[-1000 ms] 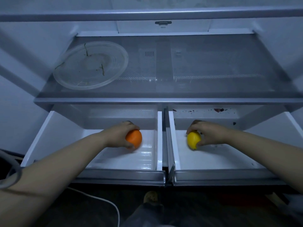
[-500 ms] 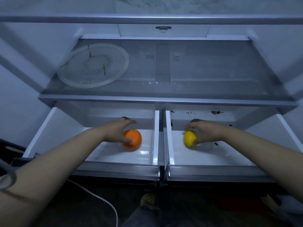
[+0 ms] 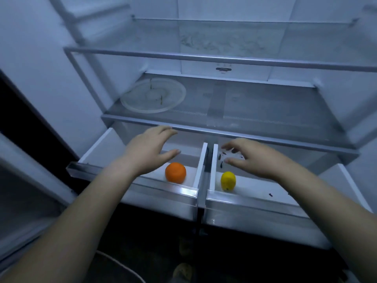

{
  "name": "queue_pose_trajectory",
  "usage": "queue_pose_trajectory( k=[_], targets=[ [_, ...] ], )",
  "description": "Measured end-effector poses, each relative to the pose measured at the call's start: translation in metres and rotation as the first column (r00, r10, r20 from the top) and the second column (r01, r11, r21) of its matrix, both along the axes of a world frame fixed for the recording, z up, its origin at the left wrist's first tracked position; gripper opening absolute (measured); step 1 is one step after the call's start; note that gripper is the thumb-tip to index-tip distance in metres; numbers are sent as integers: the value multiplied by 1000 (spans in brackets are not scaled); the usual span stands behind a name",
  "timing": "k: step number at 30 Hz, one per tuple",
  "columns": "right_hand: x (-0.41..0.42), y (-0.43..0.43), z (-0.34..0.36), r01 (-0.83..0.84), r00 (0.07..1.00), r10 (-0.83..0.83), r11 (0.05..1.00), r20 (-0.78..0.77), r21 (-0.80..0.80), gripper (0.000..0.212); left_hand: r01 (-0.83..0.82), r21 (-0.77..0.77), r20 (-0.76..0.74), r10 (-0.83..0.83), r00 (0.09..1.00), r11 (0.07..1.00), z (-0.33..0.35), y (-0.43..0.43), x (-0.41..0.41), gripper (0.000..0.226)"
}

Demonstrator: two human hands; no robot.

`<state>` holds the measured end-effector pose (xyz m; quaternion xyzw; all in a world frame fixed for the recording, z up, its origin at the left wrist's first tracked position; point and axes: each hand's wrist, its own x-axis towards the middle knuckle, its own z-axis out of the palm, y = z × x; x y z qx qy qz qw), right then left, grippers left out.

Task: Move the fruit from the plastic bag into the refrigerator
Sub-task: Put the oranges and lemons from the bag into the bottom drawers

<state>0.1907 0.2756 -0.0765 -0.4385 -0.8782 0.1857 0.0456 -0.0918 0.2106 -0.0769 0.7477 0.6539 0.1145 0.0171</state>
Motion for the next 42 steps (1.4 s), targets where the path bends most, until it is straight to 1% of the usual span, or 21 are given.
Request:
queue_pose_trajectory(
  k=[3, 4, 8, 9, 11, 14, 16, 19, 21, 23, 26, 29, 33, 36, 39, 42],
  targets=[
    [-9, -23, 9, -15, 995, 31, 985, -92, 172, 47, -57, 136, -23, 61, 998, 989, 13, -31, 14, 69],
    [-12, -30, 11, -30, 992, 56, 976, -115, 217, 48, -76, 177, -13, 79, 997, 981, 15, -42, 18, 69],
    [-29, -55, 13, -59, 965, 144, 934, -218, 352, 52, -137, 311, 103, 110, 989, 940, 19, -85, 34, 50],
    [-38, -61, 13, -64, 955, 167, 923, -246, 379, 52, -152, 333, 116, 119, 986, 931, 20, -96, 31, 47],
    [-59, -75, 13, -89, 935, 224, 898, -274, 432, 52, -184, 353, 89, 163, 983, 917, 20, -116, 23, 45],
    [-88, -91, 13, -142, 904, 304, 877, -301, 460, 52, -262, 339, 3, 278, 961, 903, 19, -144, 11, 49],
    [-107, -102, 13, -184, 882, 350, 872, -316, 453, 48, -331, 320, -6, 351, 936, 888, 20, -163, 2, 51],
    [-137, -122, 13, -254, 845, 422, 857, -329, 449, 46, -427, 302, 20, 442, 897, 852, 22, -196, -17, 53],
    [-160, -137, 15, -306, 820, 469, 843, -327, 442, 47, -486, 306, 69, 490, 869, 819, 21, -220, -30, 52],
    [-185, -155, 17, -363, 794, 521, 820, -314, 442, 47, -538, 343, 112, 535, 837, 770, 20, -247, -44, 51],
    [-231, -189, 18, -467, 748, 612, 761, -257, 451, 51, -589, 399, 115, 599, 793, 703, 18, -293, -70, 51],
    [-280, -231, 20, -540, 699, 678, 709, -228, 454, 52, -664, 391, 84, 693, 716, 638, 18, -345, -101, 52],
    [-348, -296, 20, -631, 630, 757, 629, -173, 454, 55, -795, 312, 46, 827, 560, 521, 16, -421, -146, 57],
    [-400, -352, 21, -710, 552, 818, 563, -163, 424, 57, -858, 285, 51, 887, 459, 428, 10, -486, -180, 58],
    [-449, -411, 19, -795, 449, 878, 477, -164, 374, 60, -905, 282, 59, 936, 348, 318, 0, -550, -211, 59],
    [-493, -473, 12, -845, 368, 915, 403, -165, 353, 60, -943, 257, 79, 968, 240, 213, -10, -613, -233, 60]
  ],
)
